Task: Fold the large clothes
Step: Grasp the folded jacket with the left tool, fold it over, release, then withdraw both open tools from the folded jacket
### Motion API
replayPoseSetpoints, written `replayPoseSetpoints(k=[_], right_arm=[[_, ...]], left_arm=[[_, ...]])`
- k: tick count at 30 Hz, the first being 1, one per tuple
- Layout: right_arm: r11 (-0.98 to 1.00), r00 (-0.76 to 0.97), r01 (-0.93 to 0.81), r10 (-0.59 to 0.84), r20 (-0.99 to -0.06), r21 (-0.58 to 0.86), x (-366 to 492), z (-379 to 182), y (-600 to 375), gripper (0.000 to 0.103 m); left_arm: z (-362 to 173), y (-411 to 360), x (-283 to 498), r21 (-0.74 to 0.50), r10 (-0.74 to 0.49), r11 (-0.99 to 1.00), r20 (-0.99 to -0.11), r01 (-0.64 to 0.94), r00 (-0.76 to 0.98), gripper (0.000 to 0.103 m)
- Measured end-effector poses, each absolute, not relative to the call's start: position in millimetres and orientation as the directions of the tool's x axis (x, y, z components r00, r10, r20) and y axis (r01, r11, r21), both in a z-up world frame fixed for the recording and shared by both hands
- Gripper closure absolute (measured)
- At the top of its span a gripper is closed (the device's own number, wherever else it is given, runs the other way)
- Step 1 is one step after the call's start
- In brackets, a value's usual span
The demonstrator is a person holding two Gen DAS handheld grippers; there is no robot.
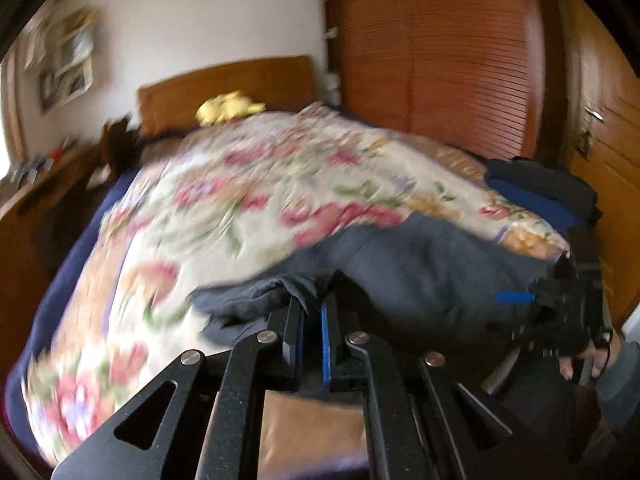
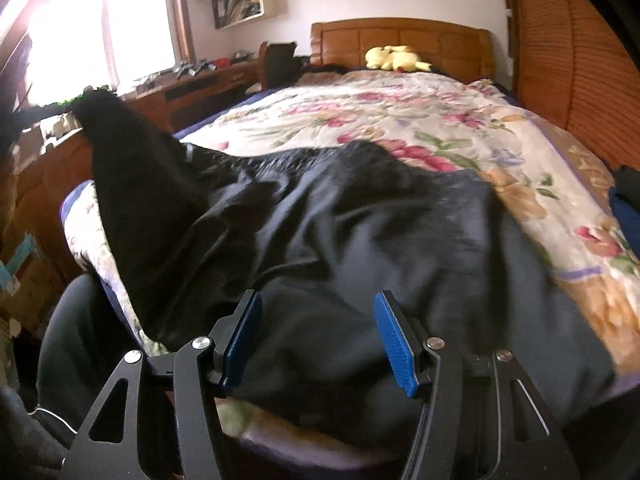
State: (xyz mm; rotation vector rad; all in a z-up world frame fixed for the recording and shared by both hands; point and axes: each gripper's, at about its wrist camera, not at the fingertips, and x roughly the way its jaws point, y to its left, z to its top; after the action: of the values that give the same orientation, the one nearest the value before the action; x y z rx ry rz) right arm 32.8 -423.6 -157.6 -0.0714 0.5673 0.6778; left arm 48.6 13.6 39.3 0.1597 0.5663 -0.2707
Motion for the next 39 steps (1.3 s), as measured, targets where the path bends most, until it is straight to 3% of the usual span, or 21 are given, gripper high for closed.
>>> replayPoseSetpoints(k=[6, 14, 22, 26, 29, 31, 39], right_arm=[[0.848, 0.710, -0.514, 0.505, -0.491, 0.129, 24.9, -151.4, -486.3, 0.043], [0.905, 0.779, -0.396, 0.420, -0.465, 0.153, 10.0, -145.6, -562.9, 0.043], [0.915, 0.796, -0.372, 0.402, -0.454, 0.158, 0.5, -142.6, -574.6, 0.043], [0.909, 0.793, -0.384, 0.415, -0.446, 0.164, 4.4, -137.2, -568.3, 0.043], [0.904, 0.793, -0.401, 0.425, -0.437, 0.151, 9.9, -128.3, -558.9, 0.043], [0.899, 0.793, -0.418, 0.432, -0.430, 0.133, 11.5, -121.6, -550.8, 0.043], [0.874, 0.789, -0.482, 0.460, -0.408, 0.052, 22.5, -88.3, -507.5, 0.042]], left_arm=[[57.7, -98.4, 95.0, 0.106, -0.336, 0.878, -0.557, 0.467, 0.760, 0.097], [28.2, -205.0, 112.9, -0.012, -0.492, 0.786, -0.618, 0.618, 0.613, 0.097], [3.1, -212.8, 102.9, 0.005, -0.449, 0.800, -0.659, 0.600, 0.603, 0.097], [25.6, -188.6, 92.1, -0.027, -0.471, 0.810, -0.625, 0.586, 0.622, 0.085], [42.3, -164.0, 81.4, -0.031, -0.482, 0.822, -0.571, 0.569, 0.665, 0.067], [49.4, -144.4, 74.1, -0.036, -0.482, 0.829, -0.551, 0.558, 0.681, 0.065], [37.1, -63.2, 53.5, -0.069, -0.419, 0.889, -0.520, 0.452, 0.745, 0.031]])
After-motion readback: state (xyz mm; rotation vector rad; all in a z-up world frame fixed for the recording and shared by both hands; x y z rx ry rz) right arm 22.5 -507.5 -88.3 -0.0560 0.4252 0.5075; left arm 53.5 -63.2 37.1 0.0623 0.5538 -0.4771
